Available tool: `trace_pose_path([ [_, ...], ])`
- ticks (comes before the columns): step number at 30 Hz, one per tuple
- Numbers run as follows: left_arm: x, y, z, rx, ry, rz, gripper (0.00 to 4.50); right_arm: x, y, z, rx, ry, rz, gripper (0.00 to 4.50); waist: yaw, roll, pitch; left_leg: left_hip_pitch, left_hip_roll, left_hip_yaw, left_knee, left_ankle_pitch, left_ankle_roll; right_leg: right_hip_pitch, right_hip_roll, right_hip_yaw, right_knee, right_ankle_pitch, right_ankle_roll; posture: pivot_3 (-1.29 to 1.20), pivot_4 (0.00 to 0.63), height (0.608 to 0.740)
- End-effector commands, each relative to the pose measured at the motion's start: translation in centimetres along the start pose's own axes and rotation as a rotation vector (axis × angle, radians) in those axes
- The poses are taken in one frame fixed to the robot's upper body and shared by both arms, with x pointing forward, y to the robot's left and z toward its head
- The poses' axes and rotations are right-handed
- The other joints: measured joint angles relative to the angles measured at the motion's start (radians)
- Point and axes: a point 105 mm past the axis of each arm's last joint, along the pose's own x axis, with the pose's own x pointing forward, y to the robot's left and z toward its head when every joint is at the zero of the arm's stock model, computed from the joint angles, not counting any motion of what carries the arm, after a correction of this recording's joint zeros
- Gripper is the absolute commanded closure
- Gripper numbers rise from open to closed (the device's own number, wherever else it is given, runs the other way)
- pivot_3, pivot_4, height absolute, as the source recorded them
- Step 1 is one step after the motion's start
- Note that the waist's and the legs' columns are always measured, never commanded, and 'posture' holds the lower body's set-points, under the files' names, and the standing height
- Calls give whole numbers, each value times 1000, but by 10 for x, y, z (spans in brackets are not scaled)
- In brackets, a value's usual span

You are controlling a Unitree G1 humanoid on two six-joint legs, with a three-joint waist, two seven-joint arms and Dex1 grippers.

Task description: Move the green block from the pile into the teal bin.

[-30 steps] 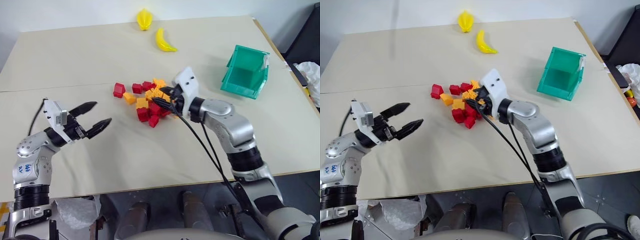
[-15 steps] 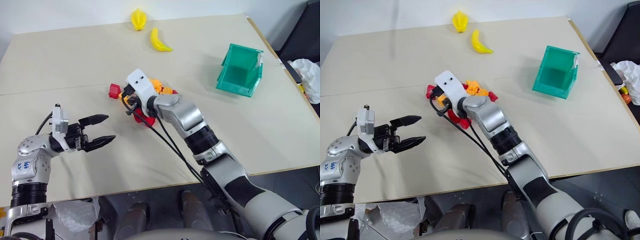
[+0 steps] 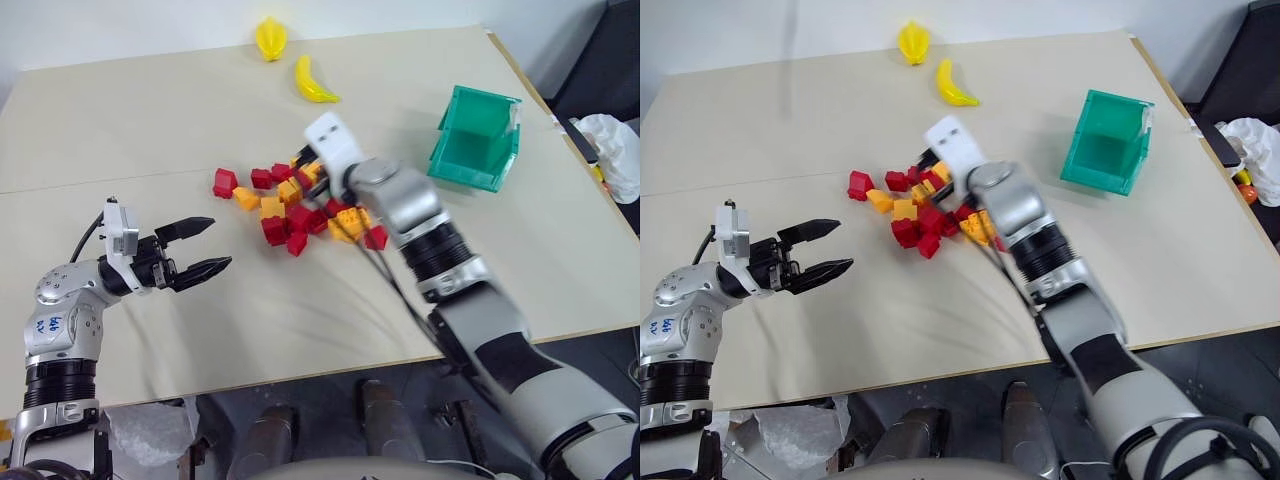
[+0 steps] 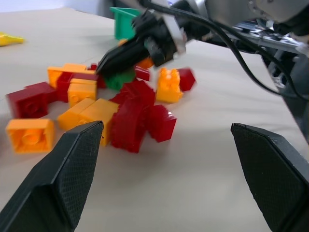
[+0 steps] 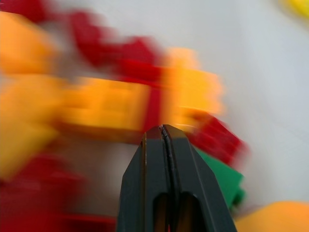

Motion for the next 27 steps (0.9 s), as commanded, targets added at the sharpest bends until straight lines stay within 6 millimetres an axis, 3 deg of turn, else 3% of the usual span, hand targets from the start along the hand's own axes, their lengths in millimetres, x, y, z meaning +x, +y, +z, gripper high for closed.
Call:
trace_pose_path([
  [1, 0, 0, 7, 41, -17, 16, 0, -2, -6, 8, -27, -30, -12, 4467, -2, 0, 0, 0, 0, 0, 0, 0, 0, 0, 0, 0, 0, 0, 0, 0, 150, 740],
  [7, 1, 0, 6, 45, -26, 25, 0, 4, -7, 1, -77, -39, 5, 4467, -20, 0, 0, -1, 2, 7, -2, 0, 0, -7, 2, 5, 4, 0, 0, 0, 150, 740],
  [11, 2, 0, 7, 52, -29, 29, 0, 3, -7, 9, -95, -114, 42, 4467, -21, 0, 0, -1, 2, 8, -1, 0, 0, -7, 1, 7, 4, 0, 0, 0, 150, 740],
  [15, 3, -2, 6, 55, -33, 27, 0, -17, 0, 21, -77, -270, 240, 4467, -19, 0, 0, -1, 2, 8, -1, 0, 0, -7, 1, 6, 4, 0, 0, 0, 150, 740],
  [19, 9, -9, 5, 45, -36, -13, 0, -38, -17, 19, -108, -355, 297, 4467, -7, 0, 0, -2, 1, 8, 0, 0, 0, -7, 1, 6, 3, 0, 0, 0, 150, 740],
  [22, 13, -14, 4, 36, -43, -44, 0, -61, -42, 9, -150, -375, 309, 4467, -3, 0, 0, -2, 1, 8, 0, 0, 0, -7, 1, 6, 4, 0, 0, 0, 150, 740],
  [25, 17, -20, 2, 11, -40, -87, 0, -93, -73, -20, -189, -327, 306, 3868, 11, -1, 0, -2, 1, 8, 1, 0, 0, -7, 1, 6, 4, 0, 0, 0, 150, 740],
  [27, 18, -21, 2, 1, -37, -106, 0, -113, -83, -39, -205, -279, 329, 3235, 27, -1, 0, -2, 1, 9, 2, -1, 1, -7, 1, 6, 4, 0, 0, 0, 150, 740],
])
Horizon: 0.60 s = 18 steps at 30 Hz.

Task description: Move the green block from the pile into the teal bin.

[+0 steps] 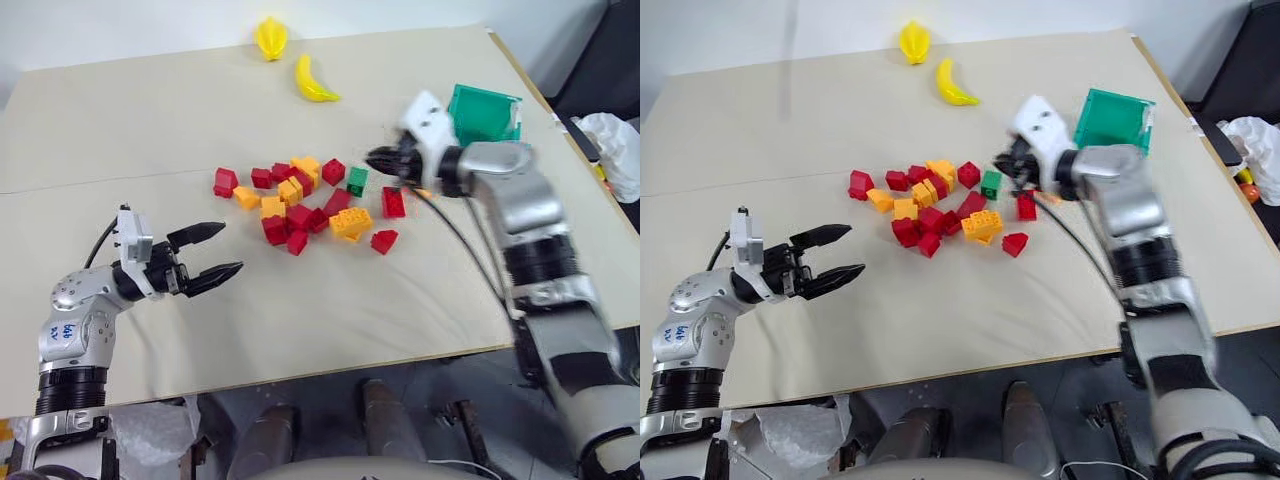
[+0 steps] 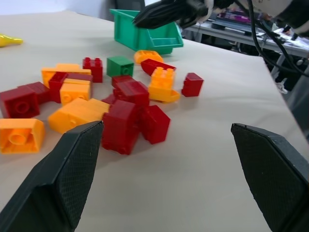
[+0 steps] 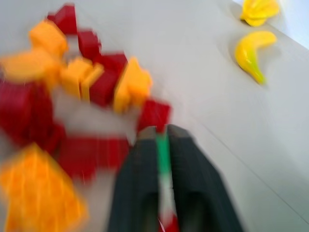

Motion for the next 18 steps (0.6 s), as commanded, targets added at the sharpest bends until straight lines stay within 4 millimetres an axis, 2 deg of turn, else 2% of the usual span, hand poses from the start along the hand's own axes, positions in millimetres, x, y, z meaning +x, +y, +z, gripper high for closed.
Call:
trace_pose_path([
  [1, 4, -5, 8, 12, -22, -46, 0, -46, 0, -2, -34, 10, 63, 2839, 10, 0, 0, 0, 0, 0, 1, 0, 0, 0, 0, 0, 0, 0, 0, 0, 150, 740],
  [6, 7, -1, 12, 14, -24, -61, 0, -92, 5, -24, 48, 99, 89, 1177, 19, 0, 0, -1, 1, 5, 4, -1, 0, -1, 1, 1, -4, 1, 1, 0, 150, 740],
  [9, 10, 2, 13, 15, -29, -75, 0, -111, 7, -39, 88, 154, 75, 159, 32, 0, 0, 0, 2, 8, 6, -1, 1, 0, 1, 2, -3, 2, 2, 0, 150, 740],
  [10, 10, 2, 13, 15, -27, -77, 0, -114, 8, -41, 98, 161, 70, 12, 32, 0, 0, 0, 2, 8, 7, -1, 1, 0, 1, 2, -3, 3, 2, 0, 150, 740],
  [14, 14, 4, 13, 16, -30, -88, 0, -108, 14, -41, 111, 140, 53, 12, 32, 0, 0, 0, 1, 11, 10, -2, 2, 0, 1, 6, -4, 6, 4, 0, 150, 740],
  [16, 15, 3, 13, 14, -32, -97, 0, -98, 19, -37, 121, 115, 65, 12, 32, 0, 0, 0, 2, 12, 10, -2, 2, 0, 1, 6, -4, 7, 4, 0, 150, 740],
  [18, 18, 2, 12, 12, -33, -107, 0, -77, 23, -32, 131, 88, 67, 12, 29, 0, 0, 0, 2, 12, 11, -2, 2, 0, 2, 7, -4, 7, 4, 0, 150, 740],
])
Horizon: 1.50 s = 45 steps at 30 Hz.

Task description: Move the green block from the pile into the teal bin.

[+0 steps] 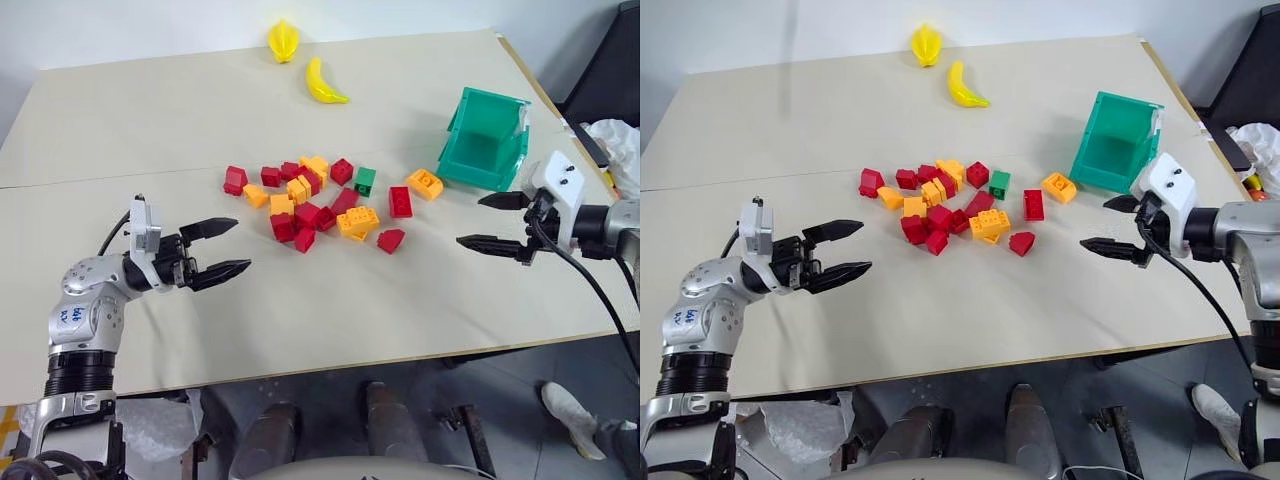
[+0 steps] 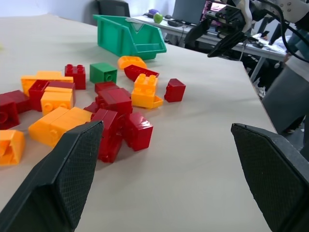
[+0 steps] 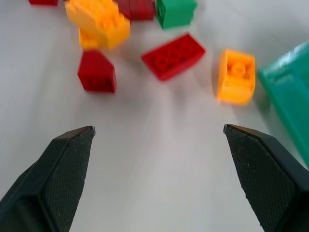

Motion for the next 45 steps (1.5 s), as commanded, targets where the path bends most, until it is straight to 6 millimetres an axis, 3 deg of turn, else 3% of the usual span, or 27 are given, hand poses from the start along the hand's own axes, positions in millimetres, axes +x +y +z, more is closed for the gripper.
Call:
trace_pose_path([
  [1, 5, -2, 6, 30, -10, -31, 0, 27, 6, 25, -22, -77, 5, 12, -2, 0, 0, 0, 0, 1, 0, 0, 0, 0, 0, 1, 0, 0, 0, 0, 150, 740],
  [6, 12, -5, 6, 35, -14, -55, 0, 88, -6, 46, 3, -118, -35, 12, -2, 0, 0, 0, 0, 2, 1, 0, 0, -1, 1, 2, 0, 1, 0, 0, 150, 740],
  [10, 14, -5, 6, 37, -17, -55, 0, 109, -15, 55, 4, -121, -41, 12, 2, 0, 0, 0, 0, 0, 0, 0, 1, -1, 0, 2, 0, 2, 0, 0, 150, 740],
  [12, 14, -7, 4, 40, -22, -53, 0, 134, -19, 61, 17, -112, -33, 12, -4, 0, 0, -1, -1, 0, 0, 0, 2, -1, 0, 1, 0, 3, 0, 0, 150, 740],
  [15, 14, -8, 3, 43, -24, -51, 0, 151, -22, 63, 21, -96, -34, 12, -14, 0, 0, -1, -1, 1, 0, 0, 2, -1, 1, 1, -1, 4, 0, 0, 150, 740],
  [19, 13, -10, 1, 51, -38, -31, 0, 173, -11, 66, 34, -84, 4, 12, -34, 0, 0, -1, 0, 1, -1, 0, 2, -1, 1, 0, -1, 4, 0, 0, 150, 740],
  [21, 13, -12, 2, 53, -39, -25, 0, 177, -9, 64, 29, -68, 7, 12, -39, 0, 0, -1, 0, 1, -1, 0, 2, -1, 1, 0, -1, 4, 0, 0, 150, 740],
  [24, 12, -13, 3, 59, -40, -10, 0, 179, -9, 63, 28, -57, 2, 631, -47, 0, 0, -1, 0, 0, -1, 0, 2, -1, 1, 0, -1, 4, 0, 0, 150, 740],
  [30, 8, -16, 1, 58, -39, 11, 0, 177, -12, 64, 46, -64, -10, 2639, -57, 0, 0, -1, 0, 0, 0, 0, 2, -1, 1, 0, 0, 4, 0, 0, 150, 740],
  [41, 12, -13, 2, 59, -42, 14, 0, 170, -19, 73, 21, -137, -30, 2641, -57, 0, 0, -1, 0, 1, 0, 0, 2, -1, 1, 1, 0, 4, 0, 0, 150, 740],
  [45, 22, -13, 5, 70, -37, -29, 0, 144, -37, 92, -5, -211, -61, 2641, -55, 0, 0, -1, 0, 1, 0, 0, 2, -1, 1, 1, 0, 4, 0, 0, 150, 740],
])
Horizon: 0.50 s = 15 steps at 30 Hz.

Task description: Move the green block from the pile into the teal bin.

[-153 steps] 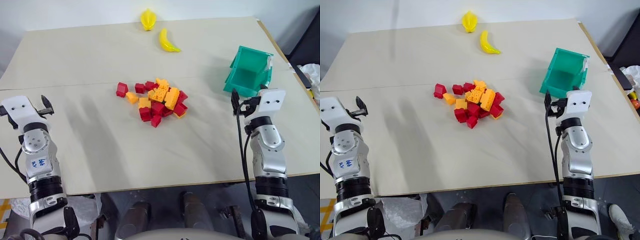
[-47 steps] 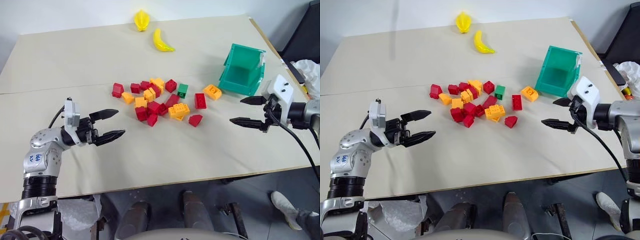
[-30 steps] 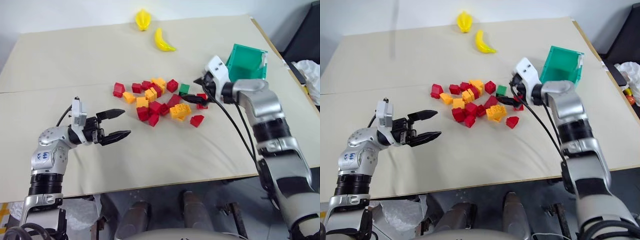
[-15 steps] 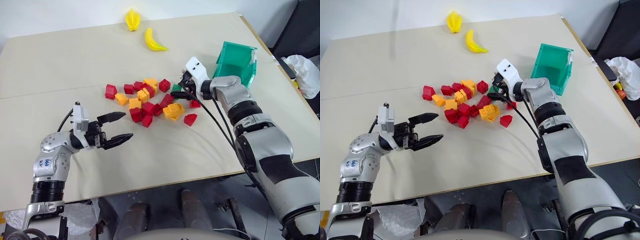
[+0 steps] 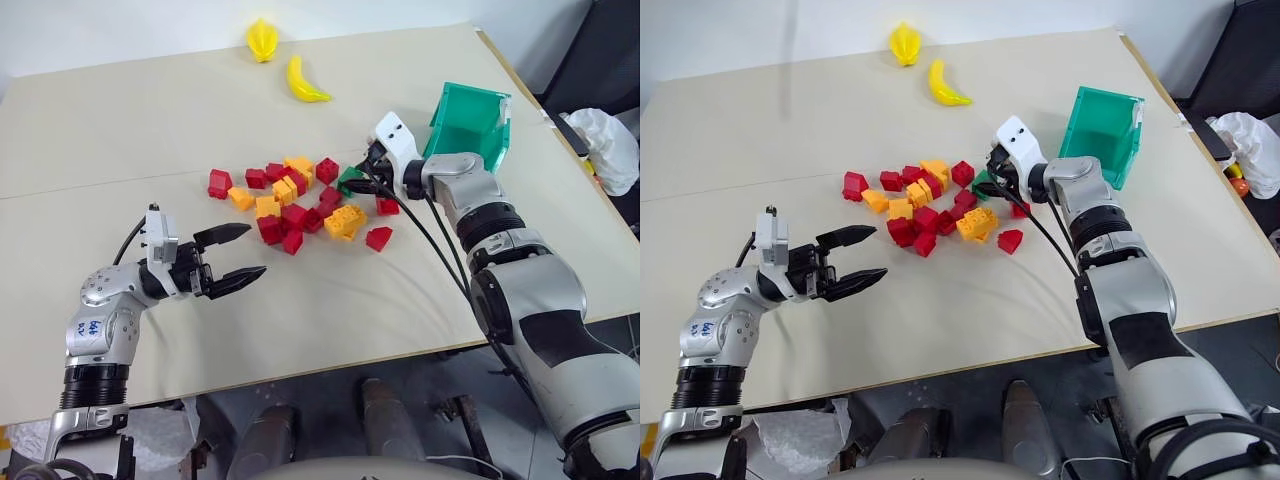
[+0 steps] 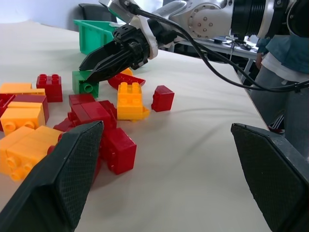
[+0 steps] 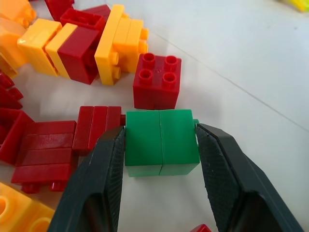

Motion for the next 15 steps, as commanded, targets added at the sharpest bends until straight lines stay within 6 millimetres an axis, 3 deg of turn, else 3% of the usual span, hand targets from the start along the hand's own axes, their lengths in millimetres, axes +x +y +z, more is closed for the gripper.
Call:
trace_pose_path([
  [1, 13, -1, 8, 31, -7, -58, 0, -35, -27, 37, -89, -112, -79, 2641, 5, 0, 0, 0, 0, 0, 0, 0, 0, 0, 0, 0, 0, 0, 0, 0, 150, 740],
  [5, 35, 3, 15, 54, 6, -90, 0, -92, -53, 52, -195, -119, -186, 2641, 31, 0, 0, -2, -1, -1, 1, 0, 0, 0, -1, -1, -1, 0, 1, 0, 150, 740],
  [10, 61, 6, 27, 67, -10, -139, 0, -155, -93, 61, -264, -68, -478, 2641, 39, 0, 0, -3, -1, 1, 1, 0, 0, -2, -1, 0, -1, 1, 1, 0, 150, 740],
  [12, 70, 8, 31, 74, -15, -161, 0, -169, -106, 57, -266, -40, -558, 2641, 35, 0, 0, -3, 0, 2, 1, 0, 0, -2, 0, 1, -1, 1, 1, 0, 150, 740],
  [15, 79, 13, 34, 71, -27, -171, 0, -168, -112, 49, -242, -37, -582, 2641, 29, 0, 0, -2, 0, 6, 0, 0, 0, -2, 1, 3, 0, 1, 1, 0, 150, 740],
])
